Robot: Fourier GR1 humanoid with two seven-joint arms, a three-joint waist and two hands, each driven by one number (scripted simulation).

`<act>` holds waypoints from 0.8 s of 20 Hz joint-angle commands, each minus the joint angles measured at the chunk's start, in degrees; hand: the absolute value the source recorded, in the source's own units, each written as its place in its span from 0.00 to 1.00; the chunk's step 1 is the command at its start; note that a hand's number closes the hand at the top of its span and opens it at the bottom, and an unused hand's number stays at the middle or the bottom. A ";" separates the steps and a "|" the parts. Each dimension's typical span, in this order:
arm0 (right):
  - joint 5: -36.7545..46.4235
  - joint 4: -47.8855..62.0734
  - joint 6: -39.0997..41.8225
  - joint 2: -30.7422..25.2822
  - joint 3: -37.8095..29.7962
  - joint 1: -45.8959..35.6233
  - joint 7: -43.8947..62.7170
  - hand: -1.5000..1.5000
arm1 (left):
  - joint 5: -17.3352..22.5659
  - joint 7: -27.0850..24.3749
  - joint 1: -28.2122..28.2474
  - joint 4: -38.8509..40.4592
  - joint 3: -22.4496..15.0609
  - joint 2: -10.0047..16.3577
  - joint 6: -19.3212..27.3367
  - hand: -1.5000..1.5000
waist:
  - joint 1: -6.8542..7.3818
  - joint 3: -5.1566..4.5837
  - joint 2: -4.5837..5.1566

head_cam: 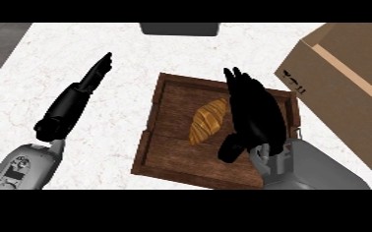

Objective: Pick the croissant from the tray and place it in the cardboard box

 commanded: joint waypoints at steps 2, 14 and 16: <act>0.58 7.98 6.54 9.70 -1.41 -5.68 14.04 0.00 | 0.73 -0.19 -1.27 1.93 2.11 0.84 -0.87 0.50 | -1.28 0.11 -0.13; 10.11 23.76 11.22 21.32 -6.81 -11.95 14.04 0.00 | 0.50 1.87 -2.36 1.90 2.41 -0.45 -0.96 0.50 | -2.30 0.37 -0.26; 10.74 24.90 8.56 21.70 -3.88 -9.27 14.03 0.00 | 0.33 -1.80 0.91 1.55 3.14 0.81 -2.00 0.50 | -1.28 0.36 -0.20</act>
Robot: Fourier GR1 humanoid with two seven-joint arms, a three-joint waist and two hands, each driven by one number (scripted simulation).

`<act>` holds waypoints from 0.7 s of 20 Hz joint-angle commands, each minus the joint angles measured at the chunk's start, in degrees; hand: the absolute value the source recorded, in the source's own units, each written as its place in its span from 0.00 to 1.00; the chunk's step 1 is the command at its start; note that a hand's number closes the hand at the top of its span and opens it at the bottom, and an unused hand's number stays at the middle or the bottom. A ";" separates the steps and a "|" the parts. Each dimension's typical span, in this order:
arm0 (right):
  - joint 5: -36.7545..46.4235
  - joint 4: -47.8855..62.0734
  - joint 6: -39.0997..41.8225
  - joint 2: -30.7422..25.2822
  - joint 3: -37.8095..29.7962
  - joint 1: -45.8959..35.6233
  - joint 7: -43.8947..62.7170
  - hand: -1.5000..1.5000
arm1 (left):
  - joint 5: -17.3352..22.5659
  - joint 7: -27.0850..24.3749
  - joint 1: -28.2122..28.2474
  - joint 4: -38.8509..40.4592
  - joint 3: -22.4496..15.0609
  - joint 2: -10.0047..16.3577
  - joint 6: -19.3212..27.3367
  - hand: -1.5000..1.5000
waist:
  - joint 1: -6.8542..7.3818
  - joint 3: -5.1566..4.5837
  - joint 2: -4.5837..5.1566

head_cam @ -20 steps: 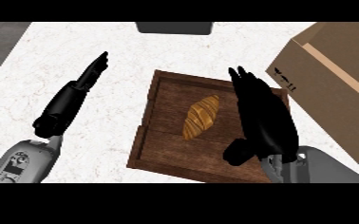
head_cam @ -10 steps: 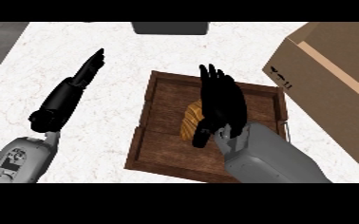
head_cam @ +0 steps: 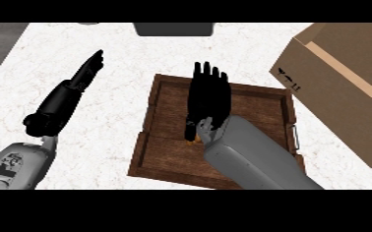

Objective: Pick the croissant from the tray and place it in the cardboard box

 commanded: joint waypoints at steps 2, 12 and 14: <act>2.76 2.77 3.29 3.37 1.50 1.87 13.98 0.00 | -0.30 -0.96 1.10 0.73 0.83 0.46 -0.60 0.50 | -0.36 0.08 0.08; 1.84 7.55 1.27 3.45 1.61 -0.06 13.98 0.00 | -1.20 -0.49 -1.53 2.38 0.76 -1.67 -1.30 0.50 | 0.21 0.13 0.44; 1.15 5.80 2.29 3.45 1.22 0.67 13.99 0.00 | -2.16 -1.56 1.26 -0.80 0.39 -1.52 -0.89 0.50 | 0.55 0.16 0.26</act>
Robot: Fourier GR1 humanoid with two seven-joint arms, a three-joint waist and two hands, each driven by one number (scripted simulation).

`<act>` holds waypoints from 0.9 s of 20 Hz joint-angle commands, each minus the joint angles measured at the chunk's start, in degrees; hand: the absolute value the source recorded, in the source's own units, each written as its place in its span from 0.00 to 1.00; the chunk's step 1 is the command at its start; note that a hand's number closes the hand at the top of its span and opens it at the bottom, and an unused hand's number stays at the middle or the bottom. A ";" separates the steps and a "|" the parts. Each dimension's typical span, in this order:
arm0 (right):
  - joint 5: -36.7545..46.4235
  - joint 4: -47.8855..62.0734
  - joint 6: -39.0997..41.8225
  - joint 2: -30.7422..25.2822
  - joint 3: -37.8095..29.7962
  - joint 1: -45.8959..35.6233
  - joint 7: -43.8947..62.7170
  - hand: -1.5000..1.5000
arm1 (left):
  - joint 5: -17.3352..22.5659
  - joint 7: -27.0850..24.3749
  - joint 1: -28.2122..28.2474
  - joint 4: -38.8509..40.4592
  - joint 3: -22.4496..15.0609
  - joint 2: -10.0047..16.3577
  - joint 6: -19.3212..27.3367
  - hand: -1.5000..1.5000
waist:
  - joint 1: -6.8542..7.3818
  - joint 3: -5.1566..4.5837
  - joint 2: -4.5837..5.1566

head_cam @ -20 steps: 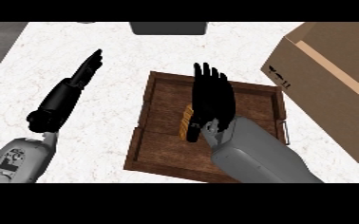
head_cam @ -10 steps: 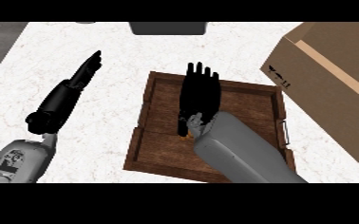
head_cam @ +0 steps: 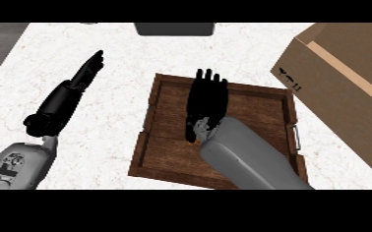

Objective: Pick the croissant from the tray and place it in the cardboard box

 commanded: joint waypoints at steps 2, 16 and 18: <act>-2.15 1.11 3.27 1.36 -1.71 -2.26 12.76 0.00 | -0.41 -1.73 2.39 -0.90 0.80 0.16 -0.63 0.50 | 0.46 0.03 0.07; 2.63 3.30 2.22 1.36 -3.58 3.80 9.79 0.00 | -1.02 1.46 5.56 -6.34 1.07 -0.81 -0.90 0.50 | 0.39 0.07 -0.05; 0.52 1.45 0.96 1.37 -0.07 3.96 12.63 0.00 | -3.22 0.44 2.09 -1.88 -0.17 -3.78 0.71 0.50 | -0.07 0.04 0.13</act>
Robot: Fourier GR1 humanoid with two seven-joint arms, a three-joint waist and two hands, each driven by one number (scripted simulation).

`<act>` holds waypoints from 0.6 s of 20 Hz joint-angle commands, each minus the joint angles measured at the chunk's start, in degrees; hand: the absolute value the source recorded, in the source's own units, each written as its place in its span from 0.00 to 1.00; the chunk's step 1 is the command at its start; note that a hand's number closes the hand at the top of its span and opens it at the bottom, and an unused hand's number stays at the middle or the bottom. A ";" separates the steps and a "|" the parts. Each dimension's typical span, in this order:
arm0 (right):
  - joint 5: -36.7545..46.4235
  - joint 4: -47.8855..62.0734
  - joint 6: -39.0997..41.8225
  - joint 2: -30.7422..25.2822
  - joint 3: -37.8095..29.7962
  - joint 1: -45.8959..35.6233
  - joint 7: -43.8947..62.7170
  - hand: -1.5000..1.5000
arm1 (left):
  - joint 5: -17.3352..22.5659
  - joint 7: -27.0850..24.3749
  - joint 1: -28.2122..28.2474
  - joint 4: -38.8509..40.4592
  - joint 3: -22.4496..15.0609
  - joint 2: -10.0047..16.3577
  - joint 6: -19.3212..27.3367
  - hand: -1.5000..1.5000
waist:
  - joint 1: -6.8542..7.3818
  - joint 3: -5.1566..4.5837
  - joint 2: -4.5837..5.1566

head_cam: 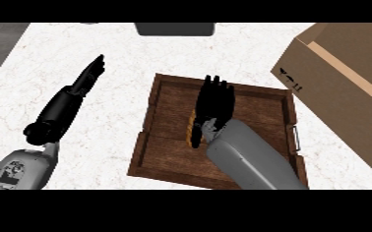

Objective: Pick the croissant from the tray and place it in the cardboard box

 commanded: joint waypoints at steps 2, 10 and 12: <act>0.35 1.62 3.25 0.87 -2.26 1.09 6.97 0.00 | 0.22 1.62 -0.79 -0.47 1.57 0.79 -1.64 0.50 | -0.24 0.02 0.20; 8.76 0.93 0.95 1.25 5.18 0.82 3.75 1.00 | -0.73 0.93 0.87 -1.84 2.01 -0.72 -3.27 0.50 | 0.26 0.02 0.21; 12.79 2.41 0.23 0.43 4.00 2.72 -1.25 1.00 | -2.19 -0.30 1.29 -1.07 2.21 -1.56 -2.33 0.50 | -0.13 0.02 0.22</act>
